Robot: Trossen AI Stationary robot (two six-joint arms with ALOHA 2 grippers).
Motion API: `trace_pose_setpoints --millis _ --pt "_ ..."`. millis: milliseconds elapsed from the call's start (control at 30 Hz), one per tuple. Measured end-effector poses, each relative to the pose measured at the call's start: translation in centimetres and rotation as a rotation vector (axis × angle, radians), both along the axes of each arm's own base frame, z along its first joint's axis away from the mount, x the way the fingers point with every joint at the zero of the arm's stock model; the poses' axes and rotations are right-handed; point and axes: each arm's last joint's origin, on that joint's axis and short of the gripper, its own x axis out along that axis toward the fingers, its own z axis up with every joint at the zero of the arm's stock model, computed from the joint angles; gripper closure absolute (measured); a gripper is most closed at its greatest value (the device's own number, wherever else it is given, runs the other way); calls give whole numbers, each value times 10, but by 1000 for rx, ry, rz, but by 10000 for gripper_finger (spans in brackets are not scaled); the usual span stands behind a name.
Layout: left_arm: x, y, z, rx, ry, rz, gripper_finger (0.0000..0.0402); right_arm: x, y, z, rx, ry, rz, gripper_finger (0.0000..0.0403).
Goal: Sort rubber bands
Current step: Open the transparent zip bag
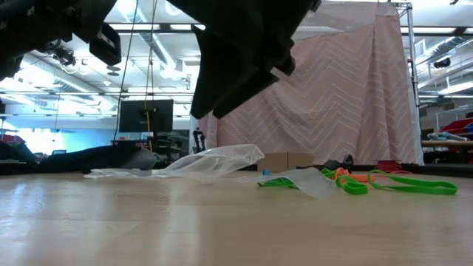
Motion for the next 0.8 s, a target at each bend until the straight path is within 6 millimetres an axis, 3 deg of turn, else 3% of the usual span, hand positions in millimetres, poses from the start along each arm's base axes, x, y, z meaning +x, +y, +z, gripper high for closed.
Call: trace_pose_setpoints --millis 300,533,633,733,800 --pt "1 0 -2 3 17 -1 318 10 -7 1 21 -1 104 222" --pt "-2 -2 4 11 -57 -106 318 46 16 49 119 -523 670 223" --pt "-5 -3 10 14 -124 -167 318 45 17 53 173 -615 816 232" --pt "-8 -2 14 -6 -175 -169 318 34 6 50 236 -543 813 241" --pt "-8 -2 16 -13 -187 -164 318 21 -1 62 263 -536 792 246"
